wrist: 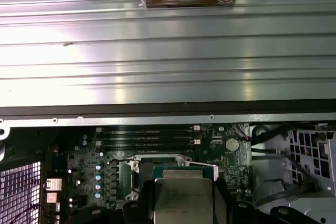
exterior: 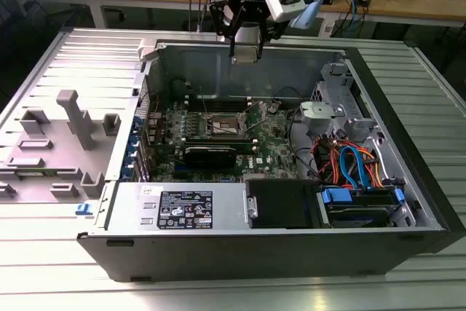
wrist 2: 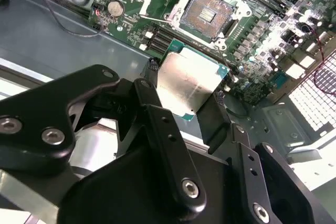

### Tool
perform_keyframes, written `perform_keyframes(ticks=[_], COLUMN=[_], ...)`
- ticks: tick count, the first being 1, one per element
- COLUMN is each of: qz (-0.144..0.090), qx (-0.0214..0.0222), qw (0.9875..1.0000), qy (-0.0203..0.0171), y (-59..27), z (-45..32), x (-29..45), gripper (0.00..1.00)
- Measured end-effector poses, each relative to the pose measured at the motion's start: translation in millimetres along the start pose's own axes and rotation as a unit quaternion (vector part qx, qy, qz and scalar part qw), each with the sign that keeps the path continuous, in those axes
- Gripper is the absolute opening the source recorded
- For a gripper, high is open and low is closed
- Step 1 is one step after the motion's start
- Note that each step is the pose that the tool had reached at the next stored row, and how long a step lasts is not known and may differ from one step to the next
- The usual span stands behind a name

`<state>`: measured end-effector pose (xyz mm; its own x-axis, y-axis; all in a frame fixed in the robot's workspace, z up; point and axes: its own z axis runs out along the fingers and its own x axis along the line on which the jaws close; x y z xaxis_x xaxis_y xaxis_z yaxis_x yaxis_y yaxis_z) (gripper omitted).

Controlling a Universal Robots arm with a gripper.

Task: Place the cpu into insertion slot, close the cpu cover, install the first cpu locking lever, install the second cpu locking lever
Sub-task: 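Place the cpu into insertion slot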

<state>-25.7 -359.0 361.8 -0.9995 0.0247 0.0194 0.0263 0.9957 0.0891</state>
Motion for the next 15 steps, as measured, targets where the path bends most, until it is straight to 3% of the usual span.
perform_keyframes(ticks=[7, 15], qz=[0.022, 0.023], qx=[-0.0003, -0.0003], qw=[0.9998, 0.9997], qy=[-0.0019, -0.0021], y=[-3.1, -3.2], z=[2.5, 2.9], x=[-0.1, -0.1], gripper=[0.54, 0.54])
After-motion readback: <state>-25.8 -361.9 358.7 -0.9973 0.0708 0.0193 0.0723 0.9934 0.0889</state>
